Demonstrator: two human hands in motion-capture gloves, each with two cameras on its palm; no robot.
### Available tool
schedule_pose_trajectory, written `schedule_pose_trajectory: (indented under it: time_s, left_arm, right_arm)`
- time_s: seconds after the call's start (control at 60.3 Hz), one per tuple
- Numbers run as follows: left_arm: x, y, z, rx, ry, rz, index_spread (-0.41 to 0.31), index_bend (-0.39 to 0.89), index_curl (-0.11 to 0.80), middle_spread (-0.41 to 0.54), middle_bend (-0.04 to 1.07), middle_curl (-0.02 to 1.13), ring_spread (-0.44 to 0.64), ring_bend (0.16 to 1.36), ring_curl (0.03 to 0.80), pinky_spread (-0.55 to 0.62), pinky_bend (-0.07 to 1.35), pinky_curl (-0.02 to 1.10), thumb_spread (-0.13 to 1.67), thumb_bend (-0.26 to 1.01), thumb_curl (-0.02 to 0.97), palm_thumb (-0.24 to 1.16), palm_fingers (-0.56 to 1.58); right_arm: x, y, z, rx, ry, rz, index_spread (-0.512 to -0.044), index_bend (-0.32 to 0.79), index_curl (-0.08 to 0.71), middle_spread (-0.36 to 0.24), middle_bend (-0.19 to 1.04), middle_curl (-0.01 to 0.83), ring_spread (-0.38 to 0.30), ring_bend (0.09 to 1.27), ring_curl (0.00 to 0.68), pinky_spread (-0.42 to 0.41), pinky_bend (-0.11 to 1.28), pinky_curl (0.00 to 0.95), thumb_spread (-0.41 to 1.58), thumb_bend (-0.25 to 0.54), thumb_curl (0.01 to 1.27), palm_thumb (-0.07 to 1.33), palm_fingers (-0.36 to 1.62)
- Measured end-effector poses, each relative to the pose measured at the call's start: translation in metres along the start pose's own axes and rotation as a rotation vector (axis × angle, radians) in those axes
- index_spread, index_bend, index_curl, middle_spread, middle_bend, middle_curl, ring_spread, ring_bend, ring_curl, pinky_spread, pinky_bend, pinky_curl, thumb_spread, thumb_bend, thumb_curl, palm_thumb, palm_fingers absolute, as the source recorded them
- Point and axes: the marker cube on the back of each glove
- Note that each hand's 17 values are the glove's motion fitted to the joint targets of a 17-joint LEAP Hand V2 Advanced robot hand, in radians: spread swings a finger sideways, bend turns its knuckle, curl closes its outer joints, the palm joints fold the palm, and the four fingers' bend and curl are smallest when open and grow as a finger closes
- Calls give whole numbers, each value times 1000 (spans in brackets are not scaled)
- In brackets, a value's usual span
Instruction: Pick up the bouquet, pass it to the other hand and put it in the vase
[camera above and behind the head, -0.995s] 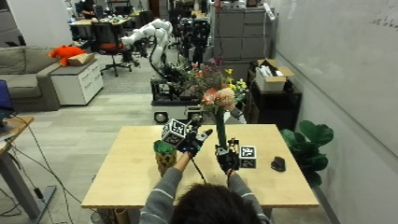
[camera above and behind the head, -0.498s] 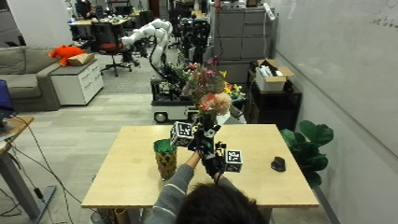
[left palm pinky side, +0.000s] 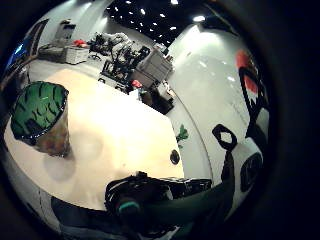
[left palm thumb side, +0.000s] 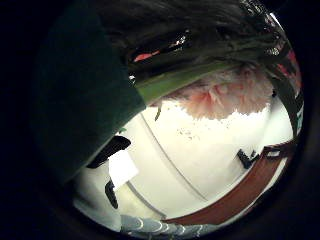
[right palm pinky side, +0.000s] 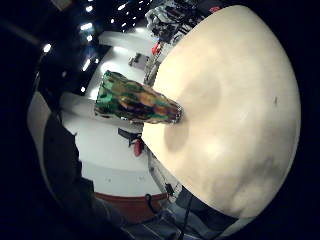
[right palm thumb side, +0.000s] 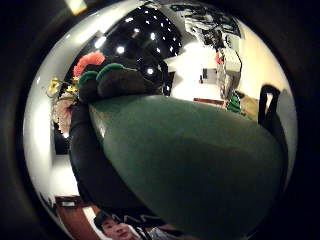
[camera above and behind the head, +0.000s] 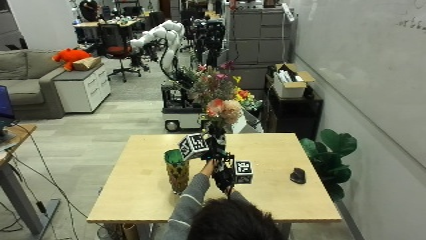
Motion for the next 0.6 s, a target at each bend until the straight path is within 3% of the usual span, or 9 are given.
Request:
schedule_pose_trajectory:
  time_s: [0.05, 0.116, 0.149, 0.216, 0.265, 0.299, 0.382, 0.448, 0.597]
  left_arm:
    - [0, -8, -5, 9, 0, 13, -310, 338, 416, -358, 588, 557, -391, 720, 456, -422, 611, 453, 1079, 5, 420, 726, 1445]
    - [4, -25, -18, 29, -6, 33, -322, 363, 447, -360, 603, 563, -390, 742, 461, -422, 625, 457, 1115, -6, 421, 728, 1431]
    - [9, -36, -29, 48, -13, 48, -324, 376, 462, -361, 608, 564, -388, 748, 461, -419, 633, 461, 1125, -8, 423, 731, 1427]
    - [16, -59, -48, 82, -22, 75, -330, 388, 487, -359, 622, 568, -387, 764, 464, -419, 643, 465, 1141, -8, 429, 745, 1413]
    - [14, -77, -57, 108, -29, 89, -333, 397, 505, -359, 631, 571, -388, 773, 465, -416, 648, 467, 1151, -9, 433, 751, 1408]
    - [12, -93, -64, 135, -33, 98, -335, 399, 515, -359, 636, 572, -388, 778, 466, -415, 652, 468, 1156, -10, 437, 753, 1404]
    - [17, -119, -90, 199, -53, 108, -340, 402, 540, -358, 646, 574, -387, 789, 467, -413, 661, 470, 1160, -15, 442, 750, 1395]
    - [18, -134, -104, 222, -58, 119, -342, 400, 557, -358, 652, 576, -382, 796, 467, -412, 666, 471, 1163, -14, 449, 748, 1389]
    - [3, -153, -123, 274, -61, 92, -347, 389, 588, -352, 669, 577, -380, 803, 465, -410, 673, 471, 1161, -14, 464, 750, 1385]
  right_arm:
    - [-14, 5, 6, -101, -120, -63, -184, 559, 654, -116, 924, 640, -160, 1030, 587, -216, 768, 593, 1064, -30, 695, 1054, 1293]
    - [-41, 30, 5, -177, -152, -88, -183, 401, 611, -99, 805, 589, -150, 928, 543, -245, 721, 544, 1030, -53, 667, 973, 1160]
    - [-35, 28, -1, -146, -35, -131, -184, 314, 582, -94, 719, 557, -146, 860, 516, -239, 689, 520, 1014, -80, 638, 902, 1018]
    - [5, 9, -28, 31, 344, -39, -190, 213, 552, -90, 635, 528, -143, 792, 490, -212, 608, 493, 1002, -72, 596, 811, 982]
    - [-4, 11, -27, -4, 254, -128, -192, 153, 521, -82, 583, 511, -140, 738, 468, -200, 561, 468, 1000, -70, 564, 747, 985]
    - [-10, 13, -26, -30, 182, -169, -194, 133, 498, -80, 550, 499, -140, 711, 455, -196, 538, 451, 1001, -61, 547, 722, 1010]
    - [-2, 10, -36, -14, 161, -101, -192, 114, 459, -77, 495, 483, -139, 663, 437, -190, 488, 424, 999, -46, 514, 681, 1055]
    - [-15, 15, -33, -79, -1, -209, -191, 114, 442, -76, 465, 478, -139, 637, 435, -185, 461, 417, 1001, -34, 496, 676, 1076]
    - [-11, 10, -39, -86, -3, -345, -183, 121, 409, -75, 424, 477, -140, 594, 432, -177, 411, 404, 1007, -25, 469, 680, 1111]
